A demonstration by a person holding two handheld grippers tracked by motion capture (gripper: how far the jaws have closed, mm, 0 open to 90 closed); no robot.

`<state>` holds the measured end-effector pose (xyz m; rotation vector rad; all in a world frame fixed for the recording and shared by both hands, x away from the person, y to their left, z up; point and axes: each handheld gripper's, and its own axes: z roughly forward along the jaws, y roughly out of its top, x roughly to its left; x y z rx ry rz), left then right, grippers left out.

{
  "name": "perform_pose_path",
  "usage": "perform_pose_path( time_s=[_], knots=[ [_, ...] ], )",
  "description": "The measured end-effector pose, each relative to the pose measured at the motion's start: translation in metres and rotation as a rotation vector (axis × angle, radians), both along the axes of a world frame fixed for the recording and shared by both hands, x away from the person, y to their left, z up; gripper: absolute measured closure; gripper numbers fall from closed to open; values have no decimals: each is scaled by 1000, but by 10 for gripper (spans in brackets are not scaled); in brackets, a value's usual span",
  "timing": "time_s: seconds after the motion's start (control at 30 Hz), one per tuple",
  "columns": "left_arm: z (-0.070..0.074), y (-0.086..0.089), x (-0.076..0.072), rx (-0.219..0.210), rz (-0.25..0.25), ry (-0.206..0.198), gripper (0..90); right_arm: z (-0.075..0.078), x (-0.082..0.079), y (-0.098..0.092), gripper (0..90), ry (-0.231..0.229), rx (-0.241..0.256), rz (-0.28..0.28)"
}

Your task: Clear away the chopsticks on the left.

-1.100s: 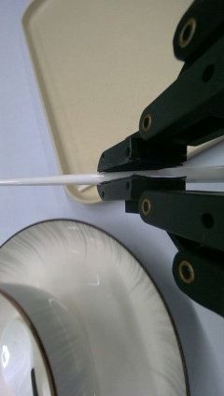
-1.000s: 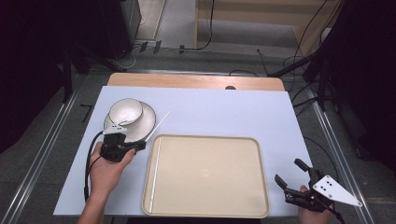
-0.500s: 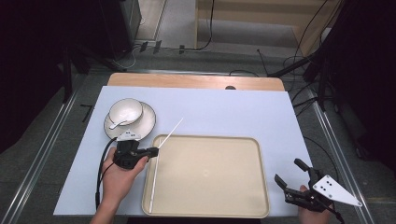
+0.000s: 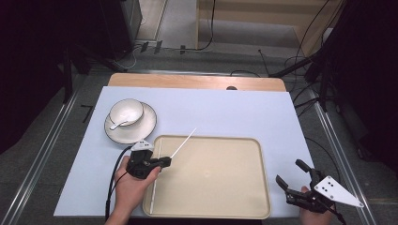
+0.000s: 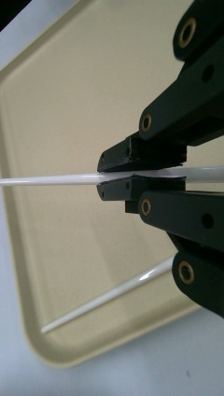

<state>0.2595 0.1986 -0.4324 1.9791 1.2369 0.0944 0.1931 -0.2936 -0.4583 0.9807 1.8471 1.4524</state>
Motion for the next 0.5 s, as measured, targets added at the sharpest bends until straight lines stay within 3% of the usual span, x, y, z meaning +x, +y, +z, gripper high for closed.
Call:
perform_pose_path(
  time_s=[0.27, 0.5],
  knots=[
    [-12, -10, -12, 21, -9, 35, 855, 0, 0, 0, 130, 0, -2, 1],
    [-16, -19, -19, 36, -25, 42, 856, 0, 1, 0, 131, 4, -3, 3]
  ],
)
